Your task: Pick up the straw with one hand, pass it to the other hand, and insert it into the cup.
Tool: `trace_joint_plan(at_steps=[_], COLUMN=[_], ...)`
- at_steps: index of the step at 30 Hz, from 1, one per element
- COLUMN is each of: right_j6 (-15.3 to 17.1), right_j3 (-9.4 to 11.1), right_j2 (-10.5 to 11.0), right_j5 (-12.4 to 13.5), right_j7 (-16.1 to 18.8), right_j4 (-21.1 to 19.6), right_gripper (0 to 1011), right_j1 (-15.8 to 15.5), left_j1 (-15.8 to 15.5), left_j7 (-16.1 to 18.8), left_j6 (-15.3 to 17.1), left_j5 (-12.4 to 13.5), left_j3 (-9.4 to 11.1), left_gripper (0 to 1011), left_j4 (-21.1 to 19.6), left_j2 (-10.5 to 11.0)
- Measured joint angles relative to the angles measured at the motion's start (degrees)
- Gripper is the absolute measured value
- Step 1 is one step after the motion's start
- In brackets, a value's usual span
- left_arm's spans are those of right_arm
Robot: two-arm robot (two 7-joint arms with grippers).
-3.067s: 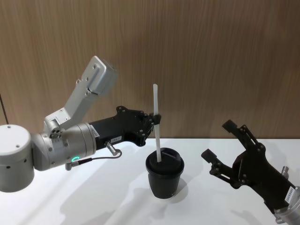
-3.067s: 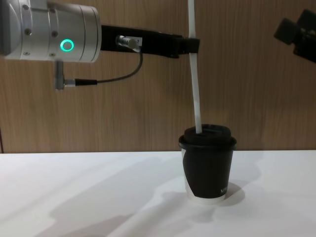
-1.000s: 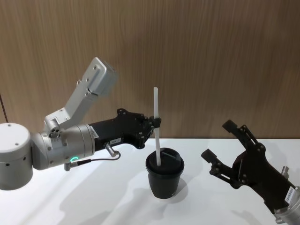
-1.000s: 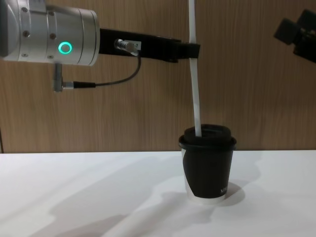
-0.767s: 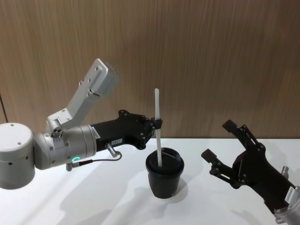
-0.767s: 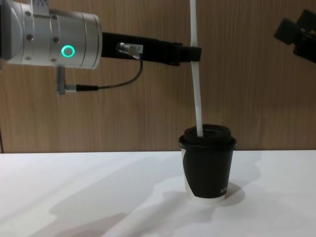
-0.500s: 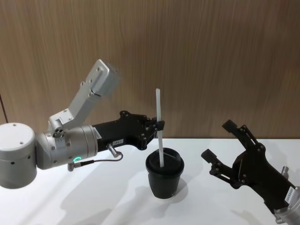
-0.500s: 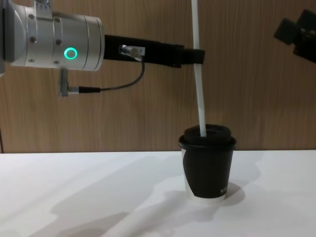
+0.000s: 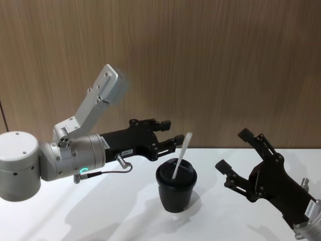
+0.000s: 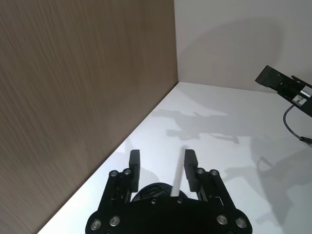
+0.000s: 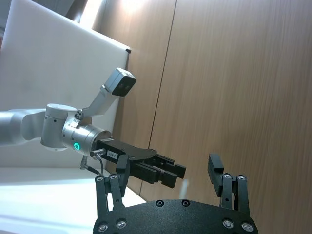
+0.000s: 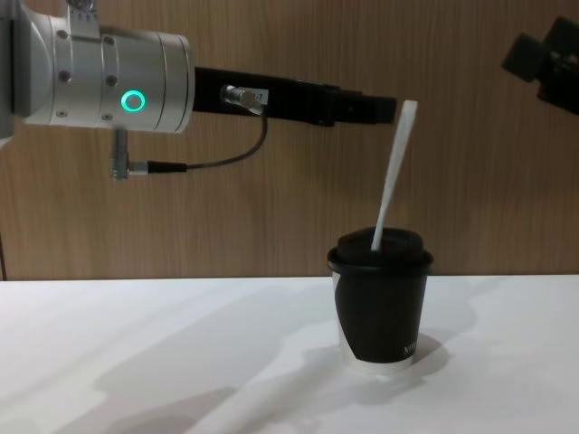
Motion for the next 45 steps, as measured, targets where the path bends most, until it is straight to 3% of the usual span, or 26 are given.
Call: trace_joint_plan(at_steps=[6,7,16,22,36,45], right_j6=[0.0,0.0,1.3,3.9,13.5,17.0], right_j3=[0.0,0.0,0.0,-0.2,-1.5,-2.5], right_j2=[0.0,0.0,0.0,0.3,1.0,0.6], right_j5=[0.0,0.0,0.2,0.2,-0.7,-2.0], right_j7=[0.0,0.0,-1.4,-3.9,-12.6,-17.5], right_j4=[0.0,0.0,-0.9,-2.5,-7.9,-9.9], right_gripper=[1001,1001,1001,1001,1001,1001], right_j1=[0.0,0.0,0.0,-0.2,-0.4,0.1], left_j1=[-0.1,-0.1,1.0,3.0,7.7,9.2], left_j7=[-0.1,-0.1,0.2,0.8,2.3,3.2], left_j6=[0.0,0.0,-1.5,-4.4,-11.7,-16.2], left_j5=[0.0,0.0,0.2,0.9,3.3,5.2], left_j3=[0.0,0.0,0.0,-0.4,-1.7,-2.2], left_gripper=[679,745,996,1003,1003,1003], left_j4=[0.1,0.1,0.2,0.1,-1.2,-1.3], left_j2=[0.0,0.0,0.1,0.7,2.0,1.7])
